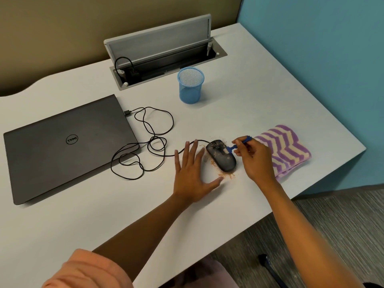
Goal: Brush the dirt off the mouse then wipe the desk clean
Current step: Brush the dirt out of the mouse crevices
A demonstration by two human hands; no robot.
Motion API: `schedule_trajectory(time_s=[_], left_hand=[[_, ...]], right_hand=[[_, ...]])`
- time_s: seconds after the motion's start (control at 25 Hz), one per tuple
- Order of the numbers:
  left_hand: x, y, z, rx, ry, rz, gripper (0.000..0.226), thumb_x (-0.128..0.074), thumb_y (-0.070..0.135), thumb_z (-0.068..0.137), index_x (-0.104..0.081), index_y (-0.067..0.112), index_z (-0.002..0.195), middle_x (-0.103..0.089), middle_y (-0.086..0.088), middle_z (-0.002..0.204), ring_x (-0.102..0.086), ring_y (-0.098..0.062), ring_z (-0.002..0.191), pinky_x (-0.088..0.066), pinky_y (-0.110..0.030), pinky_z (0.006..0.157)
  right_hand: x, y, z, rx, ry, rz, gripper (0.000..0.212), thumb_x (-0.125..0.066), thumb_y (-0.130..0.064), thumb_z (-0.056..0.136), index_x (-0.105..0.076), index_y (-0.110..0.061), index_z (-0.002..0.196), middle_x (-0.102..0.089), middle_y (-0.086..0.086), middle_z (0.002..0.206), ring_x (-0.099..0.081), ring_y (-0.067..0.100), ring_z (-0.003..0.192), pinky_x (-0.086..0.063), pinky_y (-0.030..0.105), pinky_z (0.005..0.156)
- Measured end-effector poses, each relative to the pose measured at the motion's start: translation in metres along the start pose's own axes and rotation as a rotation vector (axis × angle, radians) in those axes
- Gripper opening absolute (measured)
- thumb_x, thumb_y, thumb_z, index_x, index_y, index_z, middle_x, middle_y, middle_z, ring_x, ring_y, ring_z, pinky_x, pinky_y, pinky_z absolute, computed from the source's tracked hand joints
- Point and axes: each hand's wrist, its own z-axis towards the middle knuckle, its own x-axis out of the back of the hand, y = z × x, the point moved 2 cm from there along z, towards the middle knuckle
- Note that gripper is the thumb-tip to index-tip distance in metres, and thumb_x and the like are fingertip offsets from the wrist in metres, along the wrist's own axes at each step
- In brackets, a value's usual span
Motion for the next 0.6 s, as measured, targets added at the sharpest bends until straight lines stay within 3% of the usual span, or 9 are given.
schedule_trajectory(time_s=[0.24, 0.4, 0.6], left_hand=[[-0.010, 0.019, 0.033, 0.115, -0.032, 0.017, 0.123, -0.050, 0.098, 0.063, -0.029, 0.024, 0.159, 0.004, -0.001, 0.172, 0.023, -0.022, 0.154, 0.029, -0.049, 0.116], [-0.004, 0.013, 0.041, 0.083, -0.067, 0.002, 0.124, -0.054, 0.095, 0.061, -0.028, 0.025, 0.160, 0.004, 0.000, 0.171, 0.022, -0.021, 0.154, 0.029, -0.049, 0.115], [0.000, 0.005, 0.041, 0.154, -0.138, -0.018, 0.122, -0.068, 0.086, 0.064, -0.024, 0.025, 0.160, 0.003, 0.003, 0.171, 0.022, -0.020, 0.154, 0.024, -0.054, 0.116]], right_hand=[[0.008, 0.004, -0.001, 0.064, -0.009, -0.008, 0.026, -0.053, -0.030, 0.098, -0.068, -0.012, 0.109, -0.073, -0.001, 0.100, -0.071, 0.007, 0.084, -0.058, 0.020, 0.074], [0.007, 0.007, -0.016, 0.116, -0.081, -0.016, 0.021, -0.054, -0.024, 0.098, -0.069, -0.014, 0.106, -0.072, -0.005, 0.097, -0.068, 0.005, 0.088, -0.056, 0.017, 0.073], [0.013, 0.007, -0.026, 0.162, 0.009, -0.056, 0.021, -0.056, -0.018, 0.098, -0.071, -0.013, 0.112, -0.070, -0.008, 0.106, -0.063, 0.002, 0.097, -0.049, 0.007, 0.080]])
